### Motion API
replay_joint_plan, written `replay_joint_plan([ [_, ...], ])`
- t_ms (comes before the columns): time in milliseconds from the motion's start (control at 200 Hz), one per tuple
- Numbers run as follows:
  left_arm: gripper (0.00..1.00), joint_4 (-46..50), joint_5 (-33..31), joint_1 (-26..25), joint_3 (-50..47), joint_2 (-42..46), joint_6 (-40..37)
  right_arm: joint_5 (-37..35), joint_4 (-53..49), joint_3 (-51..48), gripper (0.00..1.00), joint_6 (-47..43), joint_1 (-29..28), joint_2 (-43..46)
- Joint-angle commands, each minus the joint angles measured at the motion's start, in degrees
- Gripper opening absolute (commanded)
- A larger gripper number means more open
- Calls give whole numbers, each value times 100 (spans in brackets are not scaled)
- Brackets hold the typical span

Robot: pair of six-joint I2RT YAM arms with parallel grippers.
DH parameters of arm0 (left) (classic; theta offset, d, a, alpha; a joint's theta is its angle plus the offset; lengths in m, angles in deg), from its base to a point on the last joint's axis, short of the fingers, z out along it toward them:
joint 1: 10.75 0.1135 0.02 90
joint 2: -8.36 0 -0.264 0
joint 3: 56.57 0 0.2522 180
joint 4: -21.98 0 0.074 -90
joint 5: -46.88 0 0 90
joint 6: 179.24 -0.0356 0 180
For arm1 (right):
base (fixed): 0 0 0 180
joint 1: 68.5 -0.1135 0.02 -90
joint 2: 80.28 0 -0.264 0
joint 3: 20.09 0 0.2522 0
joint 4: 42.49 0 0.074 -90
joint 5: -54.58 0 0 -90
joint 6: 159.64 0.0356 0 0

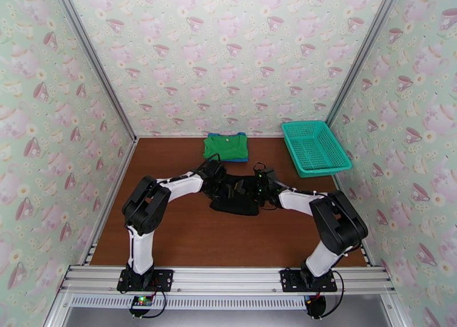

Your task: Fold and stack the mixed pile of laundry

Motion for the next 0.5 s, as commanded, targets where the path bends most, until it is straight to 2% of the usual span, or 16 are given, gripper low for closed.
replay_joint_plan([
  [0,61,-104,420,-162,-196,-244,51,346,414,-361,80,107,-202,-1187],
  [35,61,-105,410,-158,-213,-243,51,283,324,-351,68,71,-206,-1164],
  [75,60,-126,409,-160,-229,-250,53,225,209,-329,59,14,-206,-1117],
  [225,15,-187,424,-142,-280,-278,90,44,-252,-216,46,-129,-206,-931],
  [290,0,-200,364,-137,-317,-249,99,5,-414,-162,43,-192,-205,-882],
  [496,0,-204,149,-109,-414,-11,124,17,-893,41,35,-425,-224,-943],
])
